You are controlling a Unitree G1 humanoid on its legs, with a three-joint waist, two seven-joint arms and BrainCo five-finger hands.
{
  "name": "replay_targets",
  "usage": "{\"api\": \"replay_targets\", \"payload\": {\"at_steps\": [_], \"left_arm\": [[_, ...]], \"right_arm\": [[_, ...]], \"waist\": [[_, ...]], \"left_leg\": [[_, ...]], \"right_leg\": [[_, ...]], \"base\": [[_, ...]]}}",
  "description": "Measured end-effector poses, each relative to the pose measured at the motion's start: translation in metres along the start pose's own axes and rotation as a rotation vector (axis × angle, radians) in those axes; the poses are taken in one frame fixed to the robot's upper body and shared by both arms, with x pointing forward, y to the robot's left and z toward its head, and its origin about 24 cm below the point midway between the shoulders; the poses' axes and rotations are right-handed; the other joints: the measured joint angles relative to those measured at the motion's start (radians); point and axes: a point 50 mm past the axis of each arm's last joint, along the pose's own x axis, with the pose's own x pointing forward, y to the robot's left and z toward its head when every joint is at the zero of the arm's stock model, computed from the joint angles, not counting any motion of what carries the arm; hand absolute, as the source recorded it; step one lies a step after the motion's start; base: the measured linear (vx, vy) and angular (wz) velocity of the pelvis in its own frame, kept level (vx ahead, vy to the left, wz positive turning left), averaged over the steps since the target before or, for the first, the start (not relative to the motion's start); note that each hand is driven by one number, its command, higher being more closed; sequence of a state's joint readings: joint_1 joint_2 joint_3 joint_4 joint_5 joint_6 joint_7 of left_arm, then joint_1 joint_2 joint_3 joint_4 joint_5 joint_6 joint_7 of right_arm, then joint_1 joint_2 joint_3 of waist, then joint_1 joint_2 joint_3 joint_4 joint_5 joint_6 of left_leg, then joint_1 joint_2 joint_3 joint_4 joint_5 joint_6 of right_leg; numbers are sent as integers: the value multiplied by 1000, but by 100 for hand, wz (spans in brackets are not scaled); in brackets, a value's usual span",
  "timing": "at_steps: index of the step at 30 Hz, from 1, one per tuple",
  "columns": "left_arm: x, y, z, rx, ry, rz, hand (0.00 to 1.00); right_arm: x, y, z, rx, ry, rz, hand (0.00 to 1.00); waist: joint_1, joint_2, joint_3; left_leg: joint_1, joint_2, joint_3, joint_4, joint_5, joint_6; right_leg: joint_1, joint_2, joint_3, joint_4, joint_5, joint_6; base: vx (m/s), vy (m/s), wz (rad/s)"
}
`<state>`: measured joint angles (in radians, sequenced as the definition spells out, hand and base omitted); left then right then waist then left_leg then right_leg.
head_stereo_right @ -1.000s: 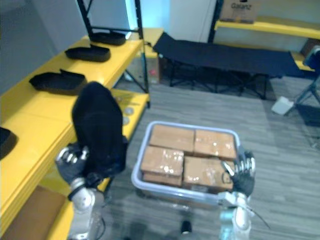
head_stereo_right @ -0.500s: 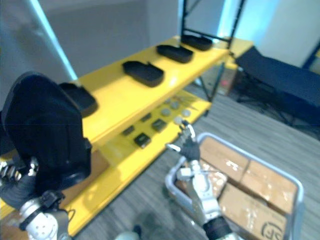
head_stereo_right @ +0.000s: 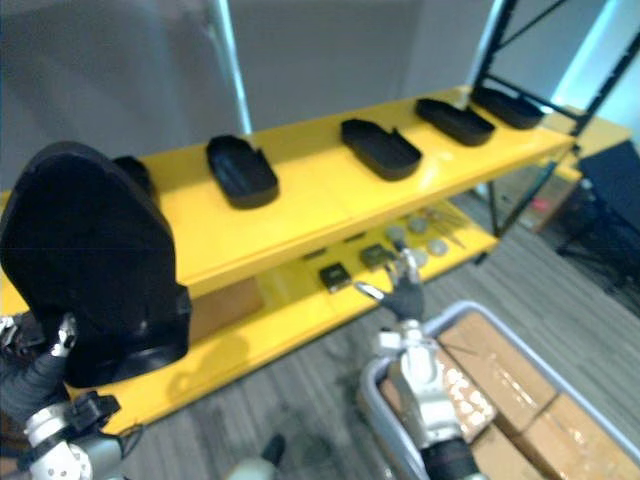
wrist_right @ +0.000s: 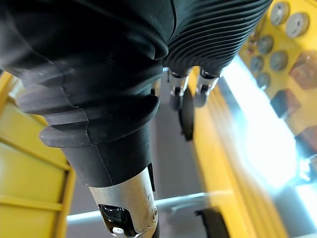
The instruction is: Walk over and take plastic housings, then place them on the shelf
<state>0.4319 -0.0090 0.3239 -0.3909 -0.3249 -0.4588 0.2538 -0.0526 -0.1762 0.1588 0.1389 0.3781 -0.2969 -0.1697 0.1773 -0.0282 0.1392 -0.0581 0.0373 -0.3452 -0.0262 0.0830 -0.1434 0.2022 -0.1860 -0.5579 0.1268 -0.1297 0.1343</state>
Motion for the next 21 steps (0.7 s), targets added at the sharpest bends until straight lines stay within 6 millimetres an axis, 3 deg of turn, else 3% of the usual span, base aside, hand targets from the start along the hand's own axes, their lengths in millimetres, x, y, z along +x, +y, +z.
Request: {"api": "replay_targets", "payload": {"at_steps": [1,2,3,4,6,7,13,17,19,21], "left_arm": [[-1,1,-1,-15,11,5,100],[-1,0,-1,-24,11,2,100],[0,-1,-2,-33,9,-16,100],[0,-8,-7,-73,17,-65,100],[-5,-15,-14,-102,51,-123,100],[-7,-18,-16,-112,61,-142,100],[-9,-20,-19,-115,74,-152,100],[-3,-23,-17,-100,53,-186,100],[5,-28,-13,-110,12,-199,100],[13,-33,-10,-122,-26,-215,100]], "right_arm": [[-2,-5,-1,0,4,-19,0],[-3,-7,-1,0,4,-31,0],[-5,-11,-1,4,4,-52,0],[-10,-18,-2,-5,6,-81,0],[-18,-28,-6,-32,23,-119,0],[-19,-28,-6,-50,24,-125,0],[-13,-20,0,-25,-31,-87,0],[-14,-22,1,-22,-36,-95,0],[-14,-24,1,3,-44,-138,0],[-16,-26,0,34,-48,-174,0]], "waist": [[-2,5,10],[-4,8,18],[-13,10,33],[-46,24,49],[-60,36,53],[-54,40,58],[-50,38,92],[-60,24,100],[-59,5,112],[-60,-27,123]], "left_leg": [[-12,-6,7,2,11,9],[-18,-8,31,2,6,42],[-35,9,119,18,-4,87],[-81,54,298,73,3,119],[-93,80,432,93,40,128],[-98,66,438,88,73,98],[-86,23,477,91,71,103],[-113,18,507,100,70,103],[-121,-1,510,108,63,114],[-116,-38,522,113,41,135]], "right_leg": [[17,-2,-35,6,-9,0],[30,-3,-65,7,-12,1],[54,-4,-110,6,-13,2],[95,-3,-190,16,-13,2],[116,-16,-213,42,-25,10],[115,-37,-205,66,-50,18],[101,-86,-114,71,-70,20],[48,-120,-72,99,-107,61],[41,-146,-77,117,-115,68],[51,-184,-96,163,-115,48]], "base": [[-51,-68,77],[-74,-39,95],[-73,-19,163],[-68,15,172],[-7,107,146],[12,149,88],[-57,109,-6],[-93,44,-14],[8,62,10],[126,82,33]]}}
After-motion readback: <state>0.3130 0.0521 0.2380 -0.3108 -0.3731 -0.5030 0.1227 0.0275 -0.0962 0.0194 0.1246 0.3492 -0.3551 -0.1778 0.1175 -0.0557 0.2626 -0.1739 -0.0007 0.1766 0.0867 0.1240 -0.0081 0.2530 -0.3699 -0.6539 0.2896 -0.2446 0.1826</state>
